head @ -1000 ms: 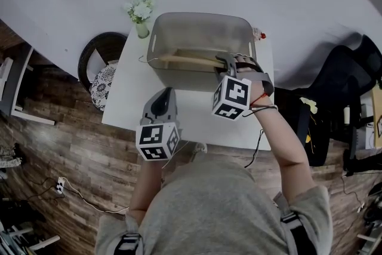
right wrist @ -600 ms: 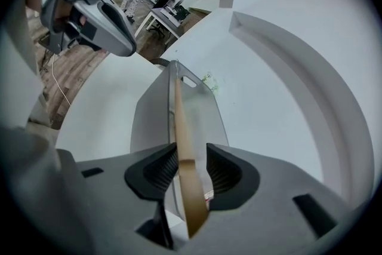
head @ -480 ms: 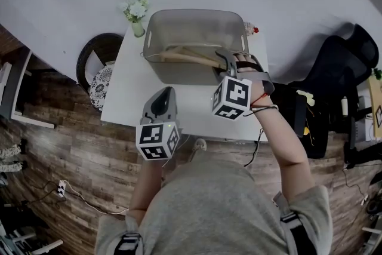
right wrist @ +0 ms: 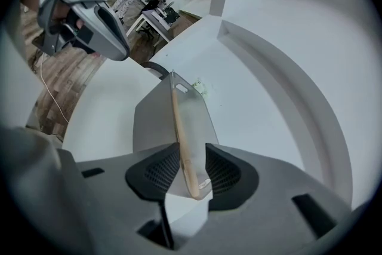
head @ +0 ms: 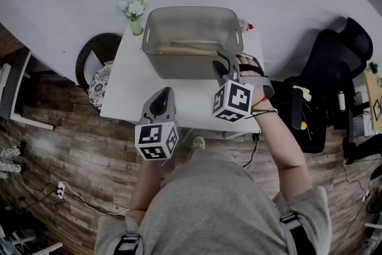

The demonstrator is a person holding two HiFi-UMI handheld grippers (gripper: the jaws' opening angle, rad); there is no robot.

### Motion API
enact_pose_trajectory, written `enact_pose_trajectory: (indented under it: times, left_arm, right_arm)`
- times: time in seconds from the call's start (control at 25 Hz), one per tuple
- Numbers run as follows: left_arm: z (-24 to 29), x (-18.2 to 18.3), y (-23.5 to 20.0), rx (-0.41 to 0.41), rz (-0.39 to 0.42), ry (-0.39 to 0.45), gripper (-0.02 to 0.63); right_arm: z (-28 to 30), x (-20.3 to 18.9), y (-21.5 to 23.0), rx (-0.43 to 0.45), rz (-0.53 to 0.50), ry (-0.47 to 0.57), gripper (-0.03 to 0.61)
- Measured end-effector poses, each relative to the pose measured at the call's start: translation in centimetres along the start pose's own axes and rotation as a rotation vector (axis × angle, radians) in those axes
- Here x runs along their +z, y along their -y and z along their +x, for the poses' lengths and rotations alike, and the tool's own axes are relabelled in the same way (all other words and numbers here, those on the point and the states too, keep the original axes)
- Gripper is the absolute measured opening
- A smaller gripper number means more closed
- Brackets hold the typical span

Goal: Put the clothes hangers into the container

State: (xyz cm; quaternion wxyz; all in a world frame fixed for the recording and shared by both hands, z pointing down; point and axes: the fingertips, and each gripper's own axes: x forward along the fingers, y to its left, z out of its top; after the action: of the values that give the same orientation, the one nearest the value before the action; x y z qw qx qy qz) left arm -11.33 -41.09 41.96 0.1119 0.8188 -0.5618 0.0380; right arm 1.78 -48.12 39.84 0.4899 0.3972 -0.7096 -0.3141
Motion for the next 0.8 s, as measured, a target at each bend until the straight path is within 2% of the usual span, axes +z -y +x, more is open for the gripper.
enact_pose_trajectory:
  times: [0.28, 0.68, 0.8]
  left_arm:
    - [-2.8, -0.8, 1.3, -0.013, -0.002, 0.005, 0.015]
    - [-7.5, -1.9, 2.6, -0.010, 0.001, 0.016, 0.015]
    - [-8.9, -2.3, 2.9, -0.007, 0.001, 0.020, 0.015]
  right_arm:
    - [-3.4, -0.2, -2.8, -0.002, 0.065, 0.006, 0.110]
    - [-8.2, 0.1, -6.9, -0.030, 0.206, 0.015, 0.006]
    - [-9.6, 0.0, -8.3, -0.031, 0.245, 0.013, 0.003]
